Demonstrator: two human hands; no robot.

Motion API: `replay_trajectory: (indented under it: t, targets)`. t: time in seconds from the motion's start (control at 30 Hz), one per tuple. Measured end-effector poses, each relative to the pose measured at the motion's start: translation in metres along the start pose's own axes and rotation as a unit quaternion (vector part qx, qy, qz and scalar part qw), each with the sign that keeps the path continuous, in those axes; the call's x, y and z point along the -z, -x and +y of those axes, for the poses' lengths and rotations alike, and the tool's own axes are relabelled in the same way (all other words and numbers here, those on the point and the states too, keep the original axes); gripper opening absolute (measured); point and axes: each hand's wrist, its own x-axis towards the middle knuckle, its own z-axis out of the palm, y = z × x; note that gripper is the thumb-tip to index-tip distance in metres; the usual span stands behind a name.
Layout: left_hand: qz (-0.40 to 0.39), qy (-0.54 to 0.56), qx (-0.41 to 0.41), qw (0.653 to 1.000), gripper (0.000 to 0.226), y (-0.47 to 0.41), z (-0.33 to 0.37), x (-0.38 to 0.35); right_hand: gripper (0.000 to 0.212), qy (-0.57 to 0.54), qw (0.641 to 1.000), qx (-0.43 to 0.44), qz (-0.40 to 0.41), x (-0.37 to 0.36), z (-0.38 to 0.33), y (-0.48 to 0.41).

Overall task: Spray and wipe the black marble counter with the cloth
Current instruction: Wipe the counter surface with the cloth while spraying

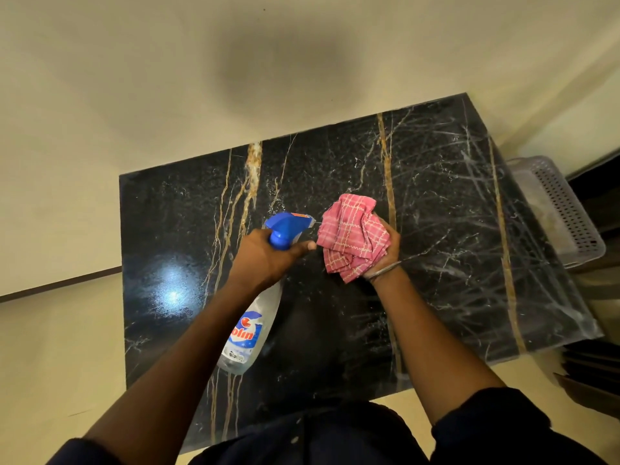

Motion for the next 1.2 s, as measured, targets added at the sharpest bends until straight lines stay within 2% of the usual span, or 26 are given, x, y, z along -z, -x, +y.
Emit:
replay_trajectory:
  t: [0.13,0.23,0.43,0.63,0.7,0.8,0.87,0.9,0.93,0.97,1.0,1.03,1.07,1.1,1.13,1.2]
  targets:
    - [0.000,-0.022,-0.012,1.000,0.036,-0.001,-0.001,-0.002,0.039,-0.014,1.000,-0.008,0.008,-0.001,-0.001,-0.003]
    - [0.003,-0.002,-0.020,1.000,0.036,-0.003,0.001,-0.002,0.049,-0.027,0.999,-0.026,0.007,0.003,0.000,-0.007]
    - [0.003,0.008,-0.018,1.000,0.038,-0.007,0.003,-0.006,0.047,-0.025,0.999,-0.036,-0.004,-0.003,0.000,-0.007]
    - [0.020,0.016,-0.004,1.000,0.046,-0.012,0.000,-0.002,0.047,-0.026,0.999,-0.035,0.030,-0.017,-0.001,-0.004]
    - [0.016,0.024,-0.001,1.000,0.039,-0.015,-0.002,0.000,0.046,-0.024,0.999,-0.034,0.036,-0.023,-0.003,-0.006]
    - [0.016,0.031,-0.010,0.999,0.030,-0.018,-0.004,0.003,0.042,0.002,0.997,-0.002,0.079,-0.033,-0.006,-0.019]
    - [0.017,0.034,-0.014,0.999,0.029,-0.019,-0.005,0.005,0.041,0.085,0.988,0.075,0.109,-0.037,-0.007,-0.031]
    - [0.016,0.036,-0.015,0.999,0.029,-0.020,-0.005,0.005,0.041,0.191,0.965,0.136,0.115,-0.038,-0.007,-0.035]
    - [0.015,0.038,-0.015,0.999,0.029,-0.021,-0.006,0.005,0.039,0.344,0.911,0.200,0.110,-0.038,-0.008,-0.037]
    - [0.014,0.039,-0.015,0.999,0.029,-0.022,-0.007,0.005,0.036,0.507,0.818,0.256,0.092,-0.037,-0.007,-0.039]
    - [0.013,0.039,-0.013,0.999,0.028,-0.023,-0.007,0.004,0.036,0.650,0.699,0.293,0.063,-0.035,-0.006,-0.042]
    - [0.012,0.038,-0.010,0.999,0.029,-0.024,-0.007,0.003,0.039,0.758,0.580,0.295,0.032,-0.031,-0.004,-0.046]
    - [0.012,0.037,-0.007,0.999,0.029,-0.025,-0.008,0.003,0.043,0.828,0.487,0.277,0.014,-0.030,-0.002,-0.048]
    - [0.012,0.039,-0.006,0.999,0.031,-0.026,-0.008,0.002,0.047,0.866,0.428,0.259,0.008,-0.027,0.001,-0.051]
    - [0.013,0.042,-0.006,0.999,0.033,-0.027,-0.008,0.002,0.048,0.886,0.393,0.246,0.010,-0.025,0.005,-0.054]
    - [0.018,0.049,-0.003,0.999,0.035,-0.029,-0.008,0.002,0.054,0.912,0.351,0.211,0.009,-0.023,0.010,-0.059]
